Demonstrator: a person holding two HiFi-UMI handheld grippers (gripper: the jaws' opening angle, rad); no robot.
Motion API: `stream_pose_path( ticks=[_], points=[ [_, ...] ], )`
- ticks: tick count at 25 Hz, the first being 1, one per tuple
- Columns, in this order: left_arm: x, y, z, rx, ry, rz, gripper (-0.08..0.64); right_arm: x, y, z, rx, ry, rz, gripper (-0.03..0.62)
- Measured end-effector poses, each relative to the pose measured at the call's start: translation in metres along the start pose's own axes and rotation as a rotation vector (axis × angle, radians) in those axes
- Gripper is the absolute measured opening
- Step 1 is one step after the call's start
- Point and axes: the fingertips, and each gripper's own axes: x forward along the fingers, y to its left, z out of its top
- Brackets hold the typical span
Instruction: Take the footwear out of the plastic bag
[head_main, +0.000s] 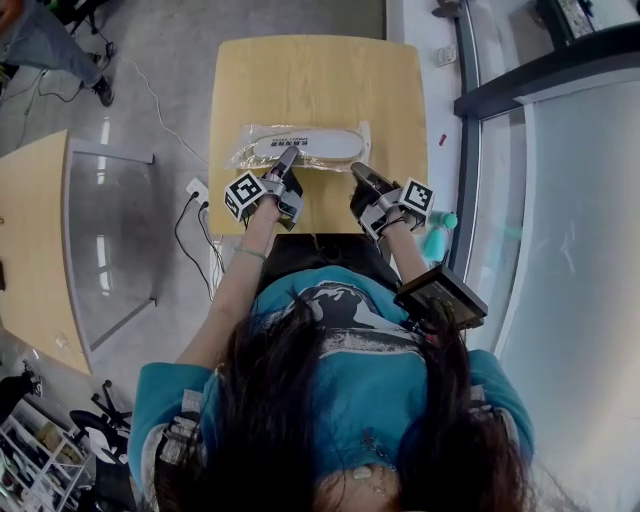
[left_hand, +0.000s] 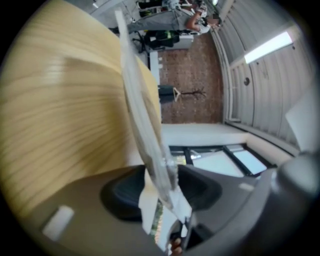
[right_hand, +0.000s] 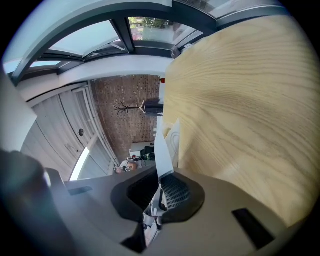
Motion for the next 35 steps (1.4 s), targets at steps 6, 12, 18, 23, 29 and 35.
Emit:
stream_pose_path(
  ticks=[6,12,18,23,29,35],
  points=[
    [-0.001,-0.007,0.002,-0.028,-0.035,-0.050,0.134,-0.003,0.011,-0.004,-0.135,0.029,-0.005,0.028],
    [-0.009,-0.023,0.012,-0.037,-0.078,-0.127,0.107,-0.002,0.022,-0.020,-0.385,0.167,-0.038,0.043],
    [-0.029,-0.035,0.041,-0.024,-0.190,-0.164,0.094,-0.007,0.032,-0.018,-0.518,0.199,-0.062,0.075],
    [-0.047,-0.053,0.060,-0.066,-0.231,-0.264,0.091,-0.009,0.055,0.005,-0.582,0.095,-0.037,0.075],
    [-0.064,-0.077,0.052,-0.056,-0.182,-0.384,0.089,-0.003,0.091,0.007,-0.719,0.081,0.003,0.075],
    [-0.066,-0.084,0.040,-0.059,-0.146,-0.421,0.089,0.012,0.109,-0.010,-0.830,0.148,0.048,0.054]
  ],
)
